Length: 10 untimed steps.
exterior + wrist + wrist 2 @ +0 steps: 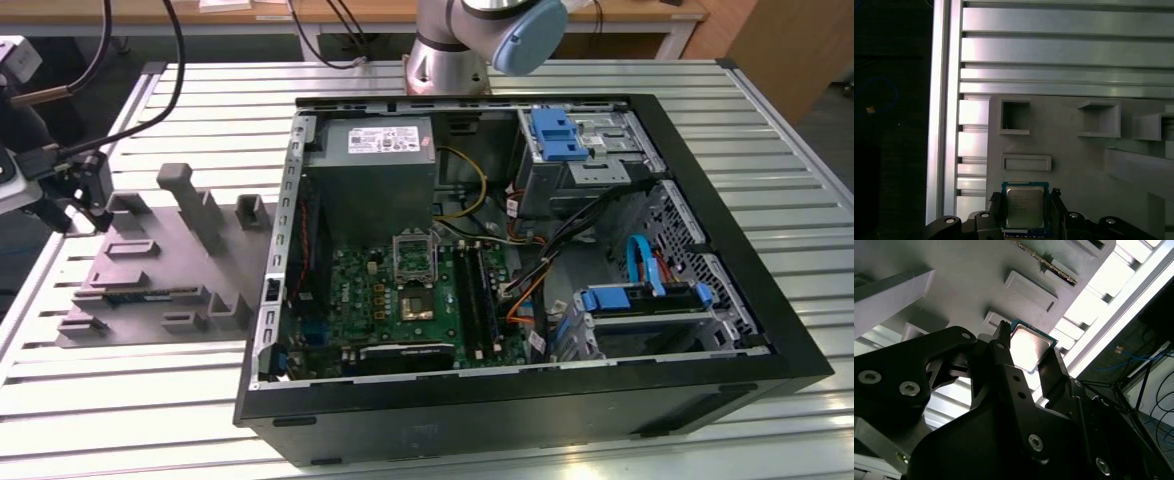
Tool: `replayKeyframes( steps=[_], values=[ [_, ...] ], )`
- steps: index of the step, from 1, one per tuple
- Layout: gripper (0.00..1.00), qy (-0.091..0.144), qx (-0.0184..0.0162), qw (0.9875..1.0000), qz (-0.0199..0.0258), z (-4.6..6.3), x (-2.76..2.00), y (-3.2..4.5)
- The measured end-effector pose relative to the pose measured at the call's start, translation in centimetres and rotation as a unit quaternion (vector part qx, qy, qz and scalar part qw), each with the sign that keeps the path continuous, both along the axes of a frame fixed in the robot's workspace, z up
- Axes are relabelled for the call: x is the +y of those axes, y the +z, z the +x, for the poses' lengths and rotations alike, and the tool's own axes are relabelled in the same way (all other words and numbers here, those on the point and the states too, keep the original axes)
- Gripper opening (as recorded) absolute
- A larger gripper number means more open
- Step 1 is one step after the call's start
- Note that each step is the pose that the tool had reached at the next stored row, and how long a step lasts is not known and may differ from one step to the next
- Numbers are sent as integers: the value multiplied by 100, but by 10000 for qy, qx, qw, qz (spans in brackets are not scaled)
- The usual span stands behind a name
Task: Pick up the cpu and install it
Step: 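Pick up the cpu and move it towards the insertion slot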
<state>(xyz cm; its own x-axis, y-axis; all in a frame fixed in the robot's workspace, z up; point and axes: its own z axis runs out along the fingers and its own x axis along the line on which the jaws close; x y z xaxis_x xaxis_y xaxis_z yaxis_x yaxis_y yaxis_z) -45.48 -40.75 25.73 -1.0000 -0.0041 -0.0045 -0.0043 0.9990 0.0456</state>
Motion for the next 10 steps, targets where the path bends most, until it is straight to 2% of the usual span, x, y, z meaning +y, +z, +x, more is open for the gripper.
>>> replayKeyframes(
  steps=[10],
  values=[
    [47,0,1,10000,-1,0,0,18]
  ],
)
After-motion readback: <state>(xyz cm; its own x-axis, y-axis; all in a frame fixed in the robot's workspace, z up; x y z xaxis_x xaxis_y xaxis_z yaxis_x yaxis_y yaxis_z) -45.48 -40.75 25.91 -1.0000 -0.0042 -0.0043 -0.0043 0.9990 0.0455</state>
